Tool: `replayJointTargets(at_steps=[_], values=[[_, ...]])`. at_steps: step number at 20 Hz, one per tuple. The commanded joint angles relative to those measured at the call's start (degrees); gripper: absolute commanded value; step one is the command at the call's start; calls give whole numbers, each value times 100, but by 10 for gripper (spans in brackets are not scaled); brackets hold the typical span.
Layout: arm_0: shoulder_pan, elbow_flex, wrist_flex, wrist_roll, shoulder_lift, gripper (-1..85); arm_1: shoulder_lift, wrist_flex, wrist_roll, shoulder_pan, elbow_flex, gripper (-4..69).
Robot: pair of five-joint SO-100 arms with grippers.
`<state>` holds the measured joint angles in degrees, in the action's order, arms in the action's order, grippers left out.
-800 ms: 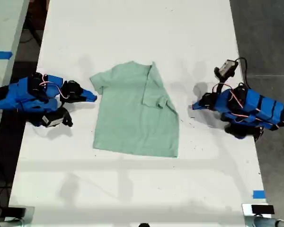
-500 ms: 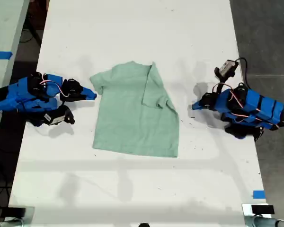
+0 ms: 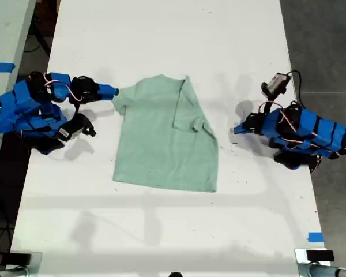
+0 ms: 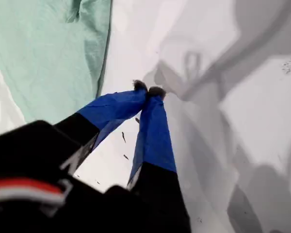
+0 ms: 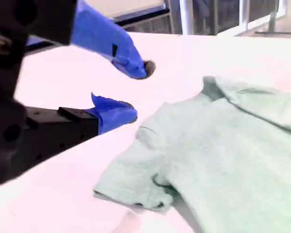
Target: Fold t shirt
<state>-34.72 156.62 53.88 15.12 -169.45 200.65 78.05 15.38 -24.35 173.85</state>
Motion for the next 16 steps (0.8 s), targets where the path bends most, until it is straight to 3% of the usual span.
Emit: replayJointTargets(at_steps=[1,4,13,14,16], values=[[-1204,-826,-396,1521,1477,152,53,-97,0,-35,149,12],[-2145,-1371,-457,2347,3419,185,53,-97,-9,-26,149,12],[-1863,-2294,-606,2373,5643,184,53,-88,-9,-26,141,12],[-1758,-2347,-650,2347,5818,162,53,-88,-9,-26,141,12],[-1644,-2944,-281,2276,6724,-1,53,-88,-9,-18,141,12]])
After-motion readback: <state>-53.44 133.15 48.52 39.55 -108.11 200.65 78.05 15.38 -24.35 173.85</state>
